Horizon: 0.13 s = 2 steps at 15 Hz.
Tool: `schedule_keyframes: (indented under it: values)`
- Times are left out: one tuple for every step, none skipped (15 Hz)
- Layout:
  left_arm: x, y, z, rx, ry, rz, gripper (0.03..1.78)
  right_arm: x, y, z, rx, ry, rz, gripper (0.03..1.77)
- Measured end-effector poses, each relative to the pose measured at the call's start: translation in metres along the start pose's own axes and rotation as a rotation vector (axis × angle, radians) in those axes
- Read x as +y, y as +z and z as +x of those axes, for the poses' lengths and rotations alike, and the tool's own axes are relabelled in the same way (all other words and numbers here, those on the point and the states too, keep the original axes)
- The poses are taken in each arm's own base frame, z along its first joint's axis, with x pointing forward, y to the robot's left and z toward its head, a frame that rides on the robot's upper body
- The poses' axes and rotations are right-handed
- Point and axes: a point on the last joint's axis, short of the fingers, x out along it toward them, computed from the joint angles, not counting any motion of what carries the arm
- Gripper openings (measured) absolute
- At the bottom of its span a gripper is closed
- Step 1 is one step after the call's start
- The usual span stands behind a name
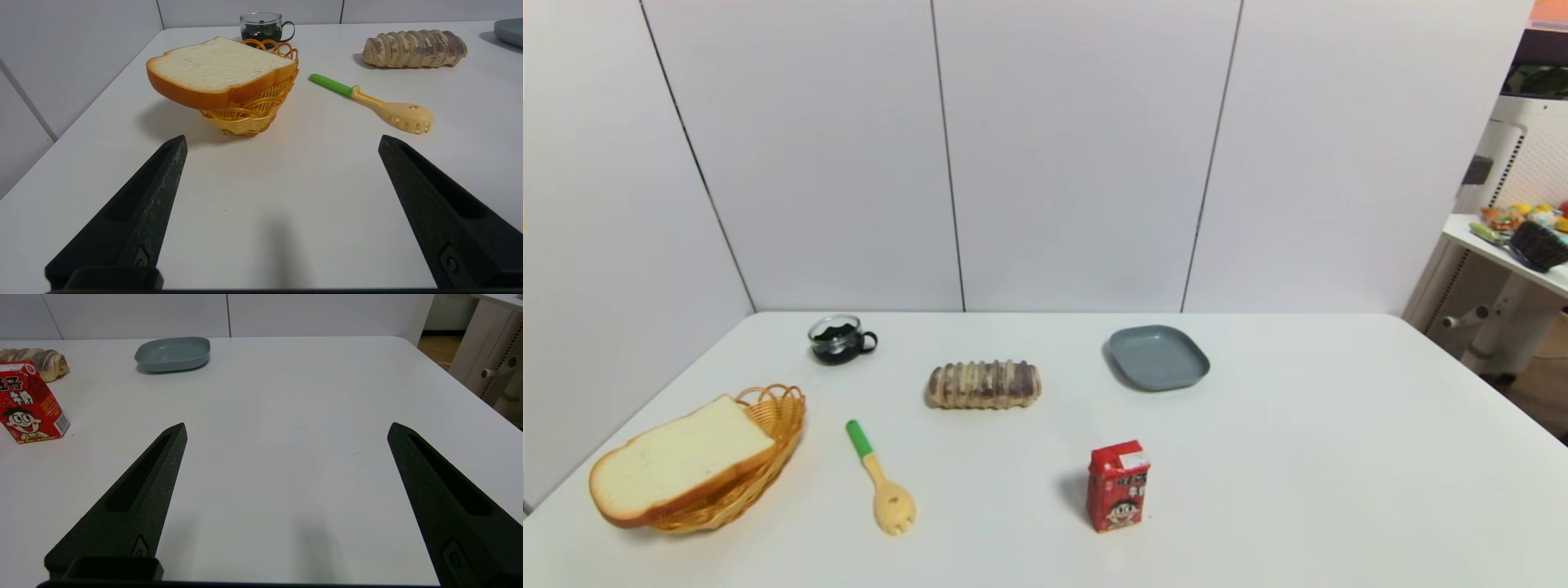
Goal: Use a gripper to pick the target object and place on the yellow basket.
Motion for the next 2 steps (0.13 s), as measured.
schedule_keyframes:
  values:
    - [0.0,0.0,0.0,0.0,0.0,0.0,1.69,0.0,0.0,0.0,0.0,0.0,0.0,1.69]
    - [0.0,0.0,0.0,0.0,0.0,0.0,1.69,0.0,0.0,0.0,0.0,0.0,0.001,1.69]
